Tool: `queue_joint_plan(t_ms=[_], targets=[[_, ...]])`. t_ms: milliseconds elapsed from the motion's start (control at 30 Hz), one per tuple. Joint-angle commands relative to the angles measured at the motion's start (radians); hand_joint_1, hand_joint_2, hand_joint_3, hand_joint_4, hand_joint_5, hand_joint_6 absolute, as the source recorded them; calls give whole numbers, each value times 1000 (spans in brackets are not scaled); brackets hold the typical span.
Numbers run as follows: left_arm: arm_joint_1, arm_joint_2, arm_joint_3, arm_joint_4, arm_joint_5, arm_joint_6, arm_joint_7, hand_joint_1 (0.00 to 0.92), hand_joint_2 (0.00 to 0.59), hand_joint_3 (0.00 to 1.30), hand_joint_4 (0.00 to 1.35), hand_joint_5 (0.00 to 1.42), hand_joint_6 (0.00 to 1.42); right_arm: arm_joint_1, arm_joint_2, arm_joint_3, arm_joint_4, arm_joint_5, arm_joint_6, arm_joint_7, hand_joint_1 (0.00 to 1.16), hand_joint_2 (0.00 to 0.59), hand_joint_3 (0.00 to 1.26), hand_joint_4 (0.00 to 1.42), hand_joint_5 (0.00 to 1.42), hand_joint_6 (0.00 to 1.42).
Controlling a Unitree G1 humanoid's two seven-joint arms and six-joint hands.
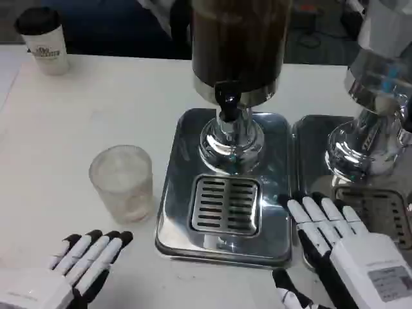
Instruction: Grasp the cup under the faucet to collect the drink, then remove the cup.
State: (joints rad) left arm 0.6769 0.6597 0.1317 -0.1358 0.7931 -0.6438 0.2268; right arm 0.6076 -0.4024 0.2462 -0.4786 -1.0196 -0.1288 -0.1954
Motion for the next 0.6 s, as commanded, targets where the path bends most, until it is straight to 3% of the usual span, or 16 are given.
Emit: queue_joint_plan(t_ms=[33,600], targets=[[3,2,-5,-3,-3,3,-14,0,67,0,0,0,0,-3,-1,-8,-4,15,-9,11,360,476,33,0,0,0],[7,-1,-1,1,-6,-1,-4,0,69,0,0,0,0,-20,0,-4,3,32,-18,13,371,478,48,0,0,0]])
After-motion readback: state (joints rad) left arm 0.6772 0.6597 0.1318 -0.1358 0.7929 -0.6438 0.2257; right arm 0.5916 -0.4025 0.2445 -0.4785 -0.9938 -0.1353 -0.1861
